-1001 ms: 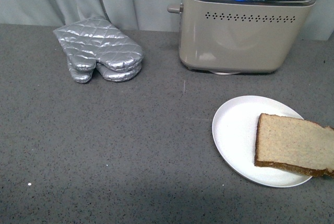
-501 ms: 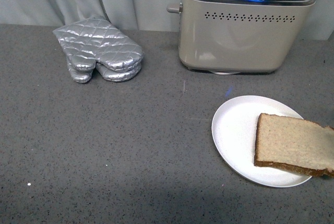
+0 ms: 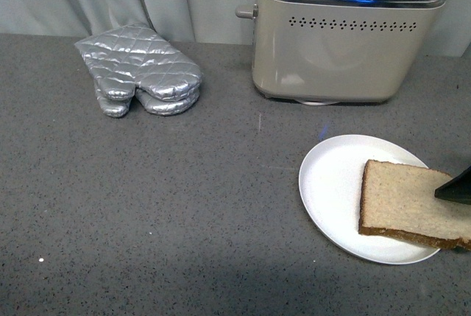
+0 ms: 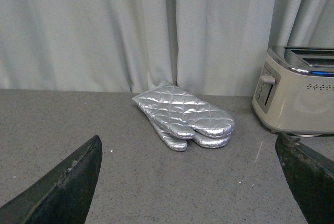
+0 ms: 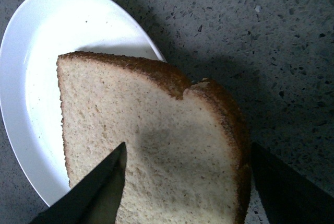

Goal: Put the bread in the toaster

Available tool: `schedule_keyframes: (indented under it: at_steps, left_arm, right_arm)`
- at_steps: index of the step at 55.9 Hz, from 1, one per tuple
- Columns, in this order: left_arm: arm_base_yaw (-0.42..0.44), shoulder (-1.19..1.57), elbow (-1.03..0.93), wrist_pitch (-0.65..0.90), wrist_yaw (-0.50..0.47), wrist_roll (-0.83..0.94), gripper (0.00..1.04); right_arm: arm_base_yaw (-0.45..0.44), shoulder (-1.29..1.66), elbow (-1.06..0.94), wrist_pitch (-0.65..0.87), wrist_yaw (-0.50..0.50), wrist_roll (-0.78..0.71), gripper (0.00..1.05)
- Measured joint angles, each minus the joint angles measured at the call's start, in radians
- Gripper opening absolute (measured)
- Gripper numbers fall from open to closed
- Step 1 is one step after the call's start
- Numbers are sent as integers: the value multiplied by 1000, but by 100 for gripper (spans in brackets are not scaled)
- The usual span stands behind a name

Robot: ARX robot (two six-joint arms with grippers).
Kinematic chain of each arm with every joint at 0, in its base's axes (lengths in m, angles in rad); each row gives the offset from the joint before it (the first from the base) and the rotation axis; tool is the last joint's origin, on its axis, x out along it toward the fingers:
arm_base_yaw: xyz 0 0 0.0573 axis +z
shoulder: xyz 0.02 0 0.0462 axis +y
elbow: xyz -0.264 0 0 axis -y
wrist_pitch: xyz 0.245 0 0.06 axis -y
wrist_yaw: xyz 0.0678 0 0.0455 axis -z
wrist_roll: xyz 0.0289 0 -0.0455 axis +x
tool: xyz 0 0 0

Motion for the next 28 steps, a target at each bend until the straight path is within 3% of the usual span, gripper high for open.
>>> schedule_keyframes:
  at_steps: [10,20,28]
  left_arm:
    - [0,0,0,0,0,0,98]
    - [0,0,0,0,0,0,98]
    - [0,0,0,0,0,0,98]
  right_arm:
    - [0,0,7,-31,5,20,33]
    - [0,-23,12,-65,-8,37,7]
    - [3,-79,-3,-47,-37,105,1]
